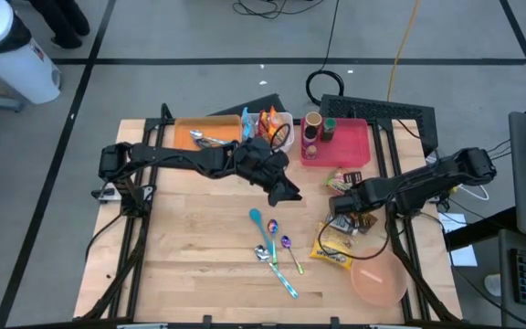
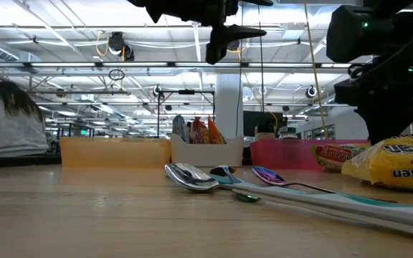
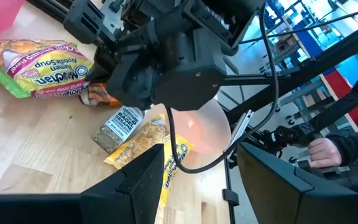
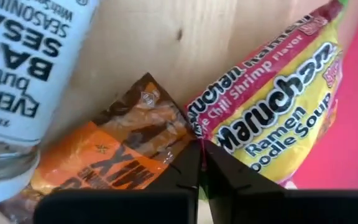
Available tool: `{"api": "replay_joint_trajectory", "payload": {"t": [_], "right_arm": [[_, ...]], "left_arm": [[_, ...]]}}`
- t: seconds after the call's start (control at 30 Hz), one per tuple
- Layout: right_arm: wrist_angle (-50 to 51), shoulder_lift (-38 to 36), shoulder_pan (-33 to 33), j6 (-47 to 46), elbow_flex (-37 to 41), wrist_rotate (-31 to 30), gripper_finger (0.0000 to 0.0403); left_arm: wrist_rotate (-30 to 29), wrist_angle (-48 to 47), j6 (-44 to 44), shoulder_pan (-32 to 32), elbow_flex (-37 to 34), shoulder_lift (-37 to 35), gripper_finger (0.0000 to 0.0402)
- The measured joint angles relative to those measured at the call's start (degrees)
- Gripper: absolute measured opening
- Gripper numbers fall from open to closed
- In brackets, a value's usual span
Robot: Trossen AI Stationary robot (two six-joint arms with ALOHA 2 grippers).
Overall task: Pick & Place Food Item
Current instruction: Put the green noodle pack into the white bin
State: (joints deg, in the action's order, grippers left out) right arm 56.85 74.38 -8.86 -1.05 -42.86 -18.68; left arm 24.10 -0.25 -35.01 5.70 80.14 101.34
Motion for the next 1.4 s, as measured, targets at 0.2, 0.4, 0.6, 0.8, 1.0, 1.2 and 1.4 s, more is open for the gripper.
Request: {"api": "replay_joint_trajectory", "payload": {"t": [0.2,0.4,0.6,0.8,1.0,1.2,1.4], "right_arm": [[3.00,-1.92,-0.06,-0.44,-3.54,2.49,0.0002],[3.39,-5.42,-0.10,-1.32,-10.48,2.49,0.0001],[3.38,-7.55,-0.06,-1.87,-19.70,3.32,0.0000],[-0.21,-7.64,2.27,-6.36,-26.85,9.79,0.0000],[-8.50,-7.59,5.71,-13.20,-28.12,13.16,0.0000],[-13.95,-7.59,9.82,-19.36,-28.12,15.97,0.0000],[-23.28,-7.59,14.38,-26.98,-28.12,15.96,0.0000]], "left_arm": [[-0.09,0.00,0.34,0.02,0.01,0.00,0.0209],[-0.70,-0.04,3.02,0.02,0.02,0.00,0.0209],[-3.64,-0.01,4.64,0.02,0.02,0.00,0.0209],[-3.58,3.24,1.66,-0.38,0.02,-0.01,0.0209],[-3.48,8.08,3.86,-2.66,0.03,-0.04,0.0209],[-3.72,7.75,2.51,-3.59,0.04,-0.04,0.0209],[-8.29,5.65,0.51,-4.90,0.04,-0.60,0.0209]]}}
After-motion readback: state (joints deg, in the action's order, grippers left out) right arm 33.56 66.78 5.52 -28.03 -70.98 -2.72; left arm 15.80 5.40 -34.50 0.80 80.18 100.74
